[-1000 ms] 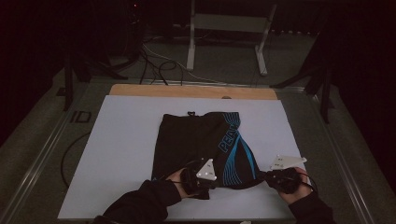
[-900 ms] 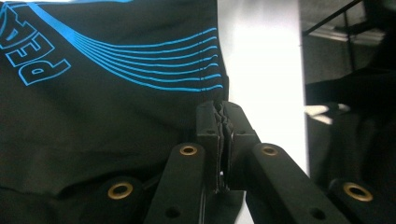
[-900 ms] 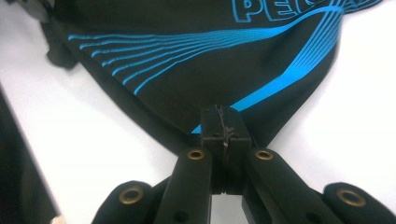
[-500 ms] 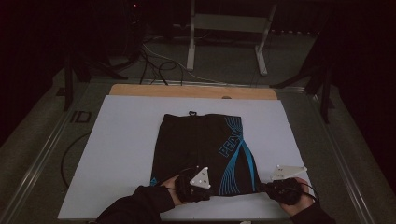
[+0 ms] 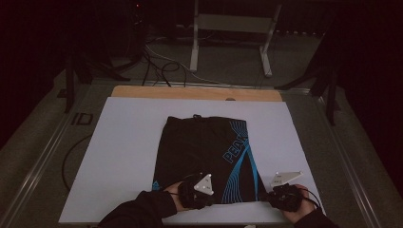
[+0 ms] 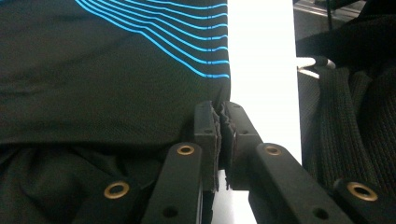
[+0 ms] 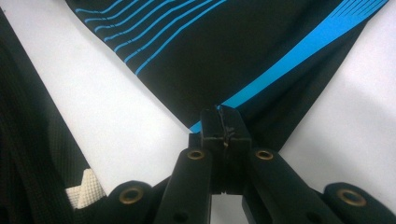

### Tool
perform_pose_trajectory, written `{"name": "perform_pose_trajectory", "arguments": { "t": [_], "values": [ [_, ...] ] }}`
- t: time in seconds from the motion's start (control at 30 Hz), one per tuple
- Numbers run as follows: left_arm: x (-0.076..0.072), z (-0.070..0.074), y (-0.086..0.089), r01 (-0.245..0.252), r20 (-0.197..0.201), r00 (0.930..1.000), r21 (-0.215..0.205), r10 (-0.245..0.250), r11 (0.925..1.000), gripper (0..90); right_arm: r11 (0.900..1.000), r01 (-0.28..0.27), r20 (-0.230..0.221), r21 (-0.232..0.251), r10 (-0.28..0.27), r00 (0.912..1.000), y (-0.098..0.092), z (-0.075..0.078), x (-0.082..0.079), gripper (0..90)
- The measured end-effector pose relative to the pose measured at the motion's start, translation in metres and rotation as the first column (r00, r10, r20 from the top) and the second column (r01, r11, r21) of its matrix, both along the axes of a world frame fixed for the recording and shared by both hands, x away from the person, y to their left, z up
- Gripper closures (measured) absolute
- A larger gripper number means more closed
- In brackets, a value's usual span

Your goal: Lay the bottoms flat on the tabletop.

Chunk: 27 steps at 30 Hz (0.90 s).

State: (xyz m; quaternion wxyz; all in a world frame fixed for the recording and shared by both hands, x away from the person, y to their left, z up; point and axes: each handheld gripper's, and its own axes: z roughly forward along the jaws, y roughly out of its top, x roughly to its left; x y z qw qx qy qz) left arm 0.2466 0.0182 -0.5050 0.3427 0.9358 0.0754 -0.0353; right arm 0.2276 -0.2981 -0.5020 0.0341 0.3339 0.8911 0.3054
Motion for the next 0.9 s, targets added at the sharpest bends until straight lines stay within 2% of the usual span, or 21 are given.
{"name": "perform_pose_trajectory", "arguments": {
  "t": [0.13,0.23,0.3,0.33,0.37,0.4,0.5,0.53,0.6,0.7,0.77,0.8,0.83,0.9],
  "values": [
    [0.000,0.001,0.000,0.015,-0.015,0.9998,0.002,-0.015,0.9999,77.7,0.999,0.006,0.006,0.033,-0.006,1.0000,-0.001,0.003,0.000,90.0],
    [-0.002,0.003,0.001,0.008,-0.019,0.9998,-0.029,-0.009,0.9995,59.4,0.998,-0.003,0.032,0.058,0.001,0.9995,-0.003,0.007,0.000,88.9],
    [-0.002,0.006,0.004,-0.015,0.002,0.9999,-0.040,0.015,0.9991,47.5,0.996,0.006,0.031,0.094,-0.009,0.9995,-0.005,0.009,0.000,85.5],
    [-0.002,0.006,0.004,-0.015,0.002,0.9999,-0.040,0.015,0.9991,43.8,0.996,0.006,0.031,0.094,-0.009,0.9995,-0.005,0.009,0.000,85.5],
    [-0.002,0.006,0.004,-0.015,0.002,0.9999,-0.040,0.015,0.9991,43.8,0.995,0.008,0.037,0.103,-0.012,0.9992,-0.005,0.010,0.000,85.5],
    [0.002,0.013,0.010,-0.042,-0.010,0.9991,-0.077,0.041,0.9962,36.3,0.992,0.015,0.047,0.122,-0.021,0.9987,-0.005,0.011,0.000,77.3],
    [0.006,0.018,0.016,-0.062,-0.016,0.9980,-0.106,0.061,0.9924,29.3,0.989,0.018,0.053,0.147,-0.026,0.9983,-0.004,0.013,0.002,67.7],
    [0.006,0.018,0.016,-0.062,-0.016,0.9980,-0.106,0.061,0.9924,27.3,0.989,0.018,0.053,0.147,-0.026,0.9983,-0.004,0.013,0.002,67.7],
    [0.009,0.023,0.022,-0.082,-0.014,0.9966,-0.118,0.081,0.9896,21.5,0.988,0.030,0.074,0.154,-0.041,0.9964,-0.002,0.014,0.005,51.2],
    [0.011,0.026,0.028,-0.090,-0.007,0.9959,-0.114,0.090,0.9893,15.4,0.983,0.060,0.088,0.175,-0.076,0.9931,0.001,0.016,0.007,36.5],
    [0.011,0.026,0.028,-0.090,-0.007,0.9959,-0.114,0.090,0.9893,15.2,0.981,0.066,0.089,0.181,-0.083,0.9926,0.002,0.017,0.008,36.5],
    [0.011,0.026,0.028,-0.090,-0.007,0.9959,-0.114,0.090,0.9893,15.2,0.981,0.066,0.089,0.181,-0.083,0.9926,0.002,0.017,0.008,32.6],
    [0.015,0.030,0.037,-0.106,-0.010,0.9943,-0.126,0.106,0.9863,9.9,0.983,0.054,0.096,0.178,-0.072,0.9927,0.003,0.019,0.010,24.0],
    [0.017,0.031,0.042,-0.113,-0.016,0.9936,-0.130,0.112,0.9850,6.8,0.981,0.052,0.092,0.189,-0.071,0.9933,0.004,0.020,0.012,20.3]
  ]
}}
